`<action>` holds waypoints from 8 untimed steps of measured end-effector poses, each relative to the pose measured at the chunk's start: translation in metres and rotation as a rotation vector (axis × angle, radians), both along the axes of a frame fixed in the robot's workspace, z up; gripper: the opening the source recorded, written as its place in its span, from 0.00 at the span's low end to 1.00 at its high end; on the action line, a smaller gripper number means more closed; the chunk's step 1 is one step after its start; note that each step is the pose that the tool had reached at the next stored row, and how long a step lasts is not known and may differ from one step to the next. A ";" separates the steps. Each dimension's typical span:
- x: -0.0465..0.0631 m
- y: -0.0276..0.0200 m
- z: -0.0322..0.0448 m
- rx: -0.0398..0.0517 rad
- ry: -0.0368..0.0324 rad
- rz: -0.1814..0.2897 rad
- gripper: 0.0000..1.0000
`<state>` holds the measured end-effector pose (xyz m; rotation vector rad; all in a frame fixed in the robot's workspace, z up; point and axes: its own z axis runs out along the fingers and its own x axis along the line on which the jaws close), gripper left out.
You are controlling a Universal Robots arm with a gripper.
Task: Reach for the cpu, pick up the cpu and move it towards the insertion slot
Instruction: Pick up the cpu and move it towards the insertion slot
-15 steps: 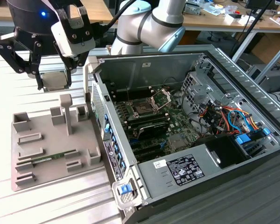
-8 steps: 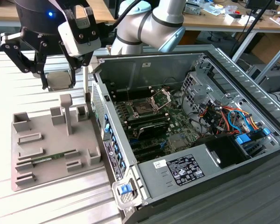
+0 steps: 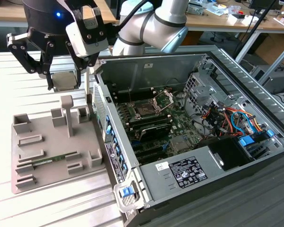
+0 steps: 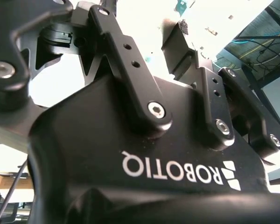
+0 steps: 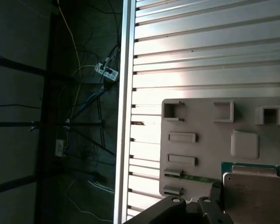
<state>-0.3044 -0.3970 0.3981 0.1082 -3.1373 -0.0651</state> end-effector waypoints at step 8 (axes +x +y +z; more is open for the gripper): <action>0.009 0.0000 0.0000 0.0000 0.0000 0.000 0.55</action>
